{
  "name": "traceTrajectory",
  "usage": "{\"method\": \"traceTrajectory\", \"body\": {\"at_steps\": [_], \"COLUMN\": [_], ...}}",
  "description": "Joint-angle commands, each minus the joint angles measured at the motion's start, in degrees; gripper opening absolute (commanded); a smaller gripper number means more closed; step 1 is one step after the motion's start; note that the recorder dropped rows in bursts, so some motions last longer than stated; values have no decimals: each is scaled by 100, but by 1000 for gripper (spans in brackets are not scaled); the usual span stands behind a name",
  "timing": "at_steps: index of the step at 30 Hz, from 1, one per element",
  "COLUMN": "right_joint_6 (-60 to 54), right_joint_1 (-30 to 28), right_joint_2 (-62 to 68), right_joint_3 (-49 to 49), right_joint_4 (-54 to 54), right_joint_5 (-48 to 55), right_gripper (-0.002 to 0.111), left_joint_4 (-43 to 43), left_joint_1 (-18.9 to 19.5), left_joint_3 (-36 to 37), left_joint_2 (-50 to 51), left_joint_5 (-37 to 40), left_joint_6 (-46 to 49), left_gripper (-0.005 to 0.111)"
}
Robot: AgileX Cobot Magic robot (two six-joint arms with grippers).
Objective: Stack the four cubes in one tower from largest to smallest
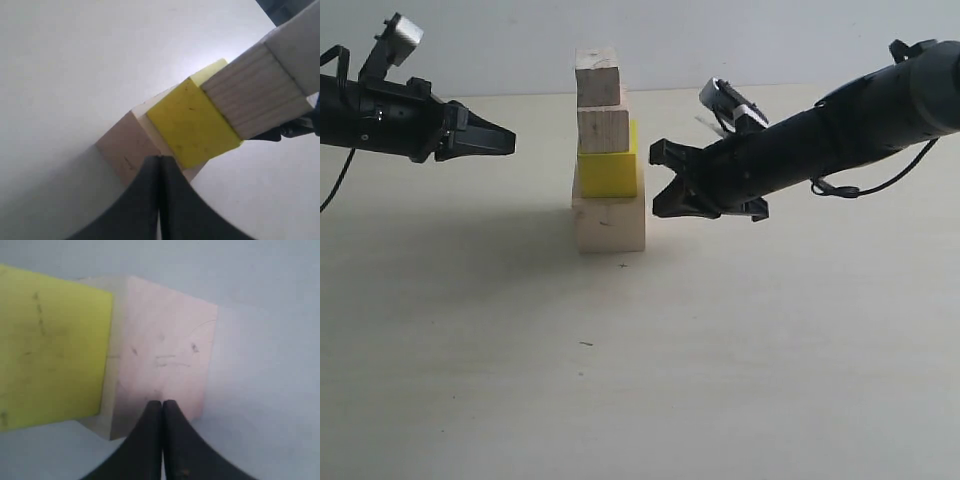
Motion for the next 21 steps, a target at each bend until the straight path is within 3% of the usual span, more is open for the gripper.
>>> {"method": "traceTrajectory", "body": {"at_steps": [1, 6, 10, 14, 21], "right_joint_6": [254, 272, 283, 292, 139], "right_joint_1": [-283, -694, -781, -781, -781], "right_joint_2": [-457, -1110, -1637, -2270, -3948], "right_joint_3": [5, 5, 39, 364, 1961], "right_joint_4": [-635, -1003, -1580, -1685, -1678], "right_joint_5": [-266, -565, -859, -1231, -2577], "right_gripper": [0, 0, 0, 0, 0], "left_joint_4": [-74, -150, -931, -1897, -1897], "left_joint_1": [108, 174, 174, 174, 174], "left_joint_3": [17, 23, 347, 1105, 2456], "left_joint_2": [-38, -51, -225, -642, -1943], "left_joint_5": [16, 16, 5, -72, -585], "left_joint_6": [-1, 13, 625, 1633, 2215], "left_gripper": [0, 0, 0, 0, 0]}}
